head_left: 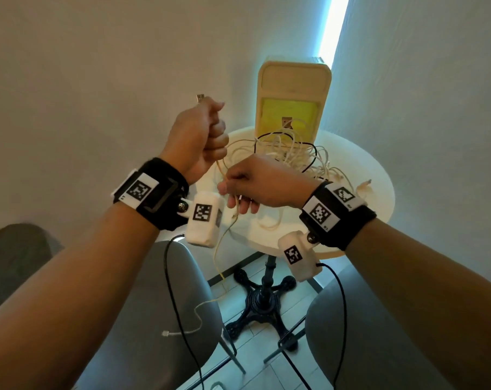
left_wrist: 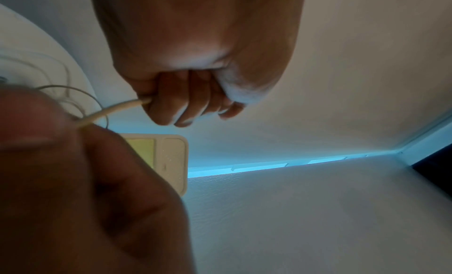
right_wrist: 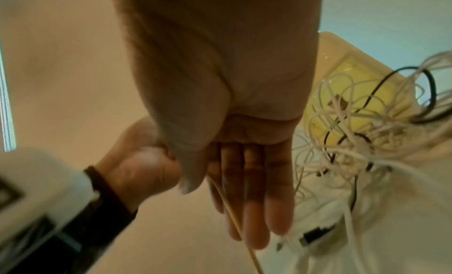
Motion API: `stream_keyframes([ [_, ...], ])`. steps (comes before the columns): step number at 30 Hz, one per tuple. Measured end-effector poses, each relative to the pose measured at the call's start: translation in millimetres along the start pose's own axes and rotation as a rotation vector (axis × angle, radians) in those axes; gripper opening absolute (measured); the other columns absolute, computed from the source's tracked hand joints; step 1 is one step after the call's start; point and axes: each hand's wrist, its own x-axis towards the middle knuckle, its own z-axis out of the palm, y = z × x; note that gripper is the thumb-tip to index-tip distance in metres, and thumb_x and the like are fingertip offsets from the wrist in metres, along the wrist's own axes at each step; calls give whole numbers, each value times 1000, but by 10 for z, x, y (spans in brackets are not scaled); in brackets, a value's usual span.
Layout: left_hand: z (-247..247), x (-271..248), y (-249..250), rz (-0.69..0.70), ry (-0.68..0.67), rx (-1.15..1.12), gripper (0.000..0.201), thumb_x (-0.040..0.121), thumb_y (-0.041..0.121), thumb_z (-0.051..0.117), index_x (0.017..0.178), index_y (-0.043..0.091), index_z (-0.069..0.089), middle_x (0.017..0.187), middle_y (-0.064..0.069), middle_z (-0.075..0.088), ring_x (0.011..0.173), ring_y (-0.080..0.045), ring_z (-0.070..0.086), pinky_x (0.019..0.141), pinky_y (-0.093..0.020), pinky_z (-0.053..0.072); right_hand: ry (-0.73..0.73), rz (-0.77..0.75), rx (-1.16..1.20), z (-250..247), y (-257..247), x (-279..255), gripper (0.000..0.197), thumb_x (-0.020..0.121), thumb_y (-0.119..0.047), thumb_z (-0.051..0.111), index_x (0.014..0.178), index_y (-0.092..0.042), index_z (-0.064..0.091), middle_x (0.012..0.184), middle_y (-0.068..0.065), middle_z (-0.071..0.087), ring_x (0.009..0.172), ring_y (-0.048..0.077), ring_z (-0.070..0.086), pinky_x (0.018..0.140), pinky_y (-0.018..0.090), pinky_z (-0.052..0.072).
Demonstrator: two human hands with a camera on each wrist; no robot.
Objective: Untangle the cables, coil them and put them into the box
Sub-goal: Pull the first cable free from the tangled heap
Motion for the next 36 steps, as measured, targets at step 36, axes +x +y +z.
stream_keyframes([
  [36,421,580,-385,-311,13,10,40,115,33,36,101,4,59,55,8,25,38,-5,22,35,-19,17,607,117,-39,-916,286,218,16,107,-24,58,103,-8,58,95,14,70,67,25,67,53,45,63],
])
